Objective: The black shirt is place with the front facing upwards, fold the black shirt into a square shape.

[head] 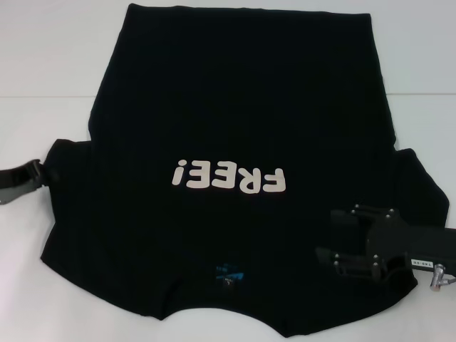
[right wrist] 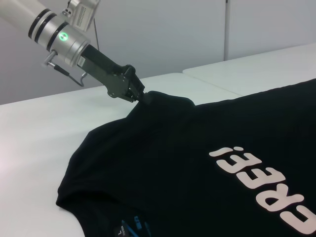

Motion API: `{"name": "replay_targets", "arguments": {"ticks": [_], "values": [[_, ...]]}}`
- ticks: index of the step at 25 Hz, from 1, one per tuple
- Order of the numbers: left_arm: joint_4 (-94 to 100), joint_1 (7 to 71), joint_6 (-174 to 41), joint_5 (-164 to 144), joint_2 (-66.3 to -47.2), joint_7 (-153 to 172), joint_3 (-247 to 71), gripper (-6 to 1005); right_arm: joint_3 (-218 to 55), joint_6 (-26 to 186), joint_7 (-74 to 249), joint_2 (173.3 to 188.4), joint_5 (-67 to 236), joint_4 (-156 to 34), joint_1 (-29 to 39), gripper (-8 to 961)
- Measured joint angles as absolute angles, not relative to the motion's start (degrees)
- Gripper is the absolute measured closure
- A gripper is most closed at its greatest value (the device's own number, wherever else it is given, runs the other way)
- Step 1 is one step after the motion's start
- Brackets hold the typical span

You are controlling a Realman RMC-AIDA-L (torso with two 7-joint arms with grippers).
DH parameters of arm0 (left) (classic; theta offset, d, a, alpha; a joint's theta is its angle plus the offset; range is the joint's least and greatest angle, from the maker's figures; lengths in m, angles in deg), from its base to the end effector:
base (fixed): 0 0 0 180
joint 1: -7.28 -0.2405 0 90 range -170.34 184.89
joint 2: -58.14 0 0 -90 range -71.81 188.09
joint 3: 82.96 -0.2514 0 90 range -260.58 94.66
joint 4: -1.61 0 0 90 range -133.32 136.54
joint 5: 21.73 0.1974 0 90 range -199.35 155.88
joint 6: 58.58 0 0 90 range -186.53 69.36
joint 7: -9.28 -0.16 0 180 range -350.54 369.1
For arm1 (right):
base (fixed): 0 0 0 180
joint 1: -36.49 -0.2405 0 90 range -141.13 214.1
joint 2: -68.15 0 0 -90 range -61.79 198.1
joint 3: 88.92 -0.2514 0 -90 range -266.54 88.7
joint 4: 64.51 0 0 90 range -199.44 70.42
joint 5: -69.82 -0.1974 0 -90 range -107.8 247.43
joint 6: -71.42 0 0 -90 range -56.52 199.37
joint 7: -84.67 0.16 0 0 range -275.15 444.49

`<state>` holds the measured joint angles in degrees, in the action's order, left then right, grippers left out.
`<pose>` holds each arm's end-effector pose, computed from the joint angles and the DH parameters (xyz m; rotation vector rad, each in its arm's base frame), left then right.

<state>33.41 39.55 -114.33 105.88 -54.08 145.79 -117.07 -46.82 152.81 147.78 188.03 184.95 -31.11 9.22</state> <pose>-0.3533 0.3807 0.0461 -1.6847 -1.7668 -0.5082 0.2749 0.3109 -0.0362 -2.7078 0.4121 0.5221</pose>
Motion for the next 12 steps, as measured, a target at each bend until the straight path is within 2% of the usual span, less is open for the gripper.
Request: {"name": "replay_targets", "arguments": {"ticks": [5,12], "values": [[36.6,39.3,-113.0,106.0,-54.06,145.8,-117.1,969,-46.8,152.8,147.8,188.03,184.9,-31.1,9.1,151],[38.9,40.3,-112.6,106.1,-53.09,145.7,-117.3,967,-46.8,152.8,147.8,188.05,184.8,-31.1,8.9,151]]}}
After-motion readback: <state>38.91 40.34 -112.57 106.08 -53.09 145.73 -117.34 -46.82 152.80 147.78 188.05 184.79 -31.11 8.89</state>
